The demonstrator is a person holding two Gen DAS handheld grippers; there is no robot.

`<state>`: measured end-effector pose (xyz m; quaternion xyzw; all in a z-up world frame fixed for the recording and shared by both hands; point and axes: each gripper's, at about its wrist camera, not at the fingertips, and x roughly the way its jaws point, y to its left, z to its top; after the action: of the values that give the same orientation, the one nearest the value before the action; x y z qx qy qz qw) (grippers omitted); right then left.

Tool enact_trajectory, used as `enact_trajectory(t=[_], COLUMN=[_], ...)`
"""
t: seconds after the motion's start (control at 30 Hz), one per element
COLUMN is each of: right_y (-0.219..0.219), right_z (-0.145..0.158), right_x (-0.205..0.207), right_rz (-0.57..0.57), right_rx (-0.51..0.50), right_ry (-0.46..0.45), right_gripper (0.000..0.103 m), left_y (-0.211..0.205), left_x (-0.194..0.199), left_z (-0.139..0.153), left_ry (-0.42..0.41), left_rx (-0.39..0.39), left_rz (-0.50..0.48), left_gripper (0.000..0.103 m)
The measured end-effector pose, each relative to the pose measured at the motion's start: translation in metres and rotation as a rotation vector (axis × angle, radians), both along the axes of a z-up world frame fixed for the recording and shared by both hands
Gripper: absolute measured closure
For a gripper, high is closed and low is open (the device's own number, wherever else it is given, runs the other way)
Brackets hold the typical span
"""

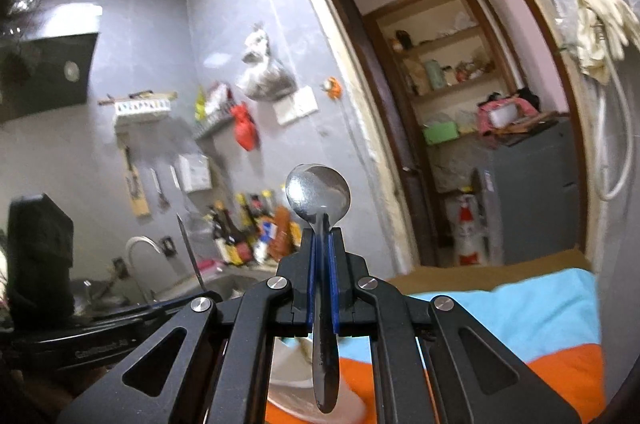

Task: Organize utensils
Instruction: 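Lift the ornate spoon with the left tool while the right tool lifts the plain spoon, then carry the ornate spoon over the basket while the right tool carries the plain spoon over the cup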

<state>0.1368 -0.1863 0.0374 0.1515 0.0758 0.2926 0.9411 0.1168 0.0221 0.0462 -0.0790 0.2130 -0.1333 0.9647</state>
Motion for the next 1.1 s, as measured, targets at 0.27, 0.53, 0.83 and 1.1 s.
enact_trajectory(t=[0.27, 0.53, 0.83, 1.1], right_y=[0.043, 0.064, 0.071, 0.075], right_z=[0.004, -0.017, -0.033, -0.042], right_x=[0.015, 0.028, 0.034, 0.039], right_rz=[0.072, 0.063, 0.047, 0.034], right_rx=[0.146, 0.176, 0.176, 0.158], right_ry=[-0.043, -0.038, -0.014, -0.002], right_gripper=[0.099, 0.099, 0.099, 0.099], left_y=[0.063, 0.091, 0.1, 0.1], left_x=[0.009, 0.027, 0.035, 0.041], left_z=[0.003, -0.013, -0.018, -0.023], left_ry=[-0.034, -0.036, -0.072, -0.067], left_rx=[-0.003, -0.022, -0.094, -0.085], left_rz=[0.141, 0.192, 0.203, 0.192], left_gripper=[0.096, 0.096, 0.096, 0.096])
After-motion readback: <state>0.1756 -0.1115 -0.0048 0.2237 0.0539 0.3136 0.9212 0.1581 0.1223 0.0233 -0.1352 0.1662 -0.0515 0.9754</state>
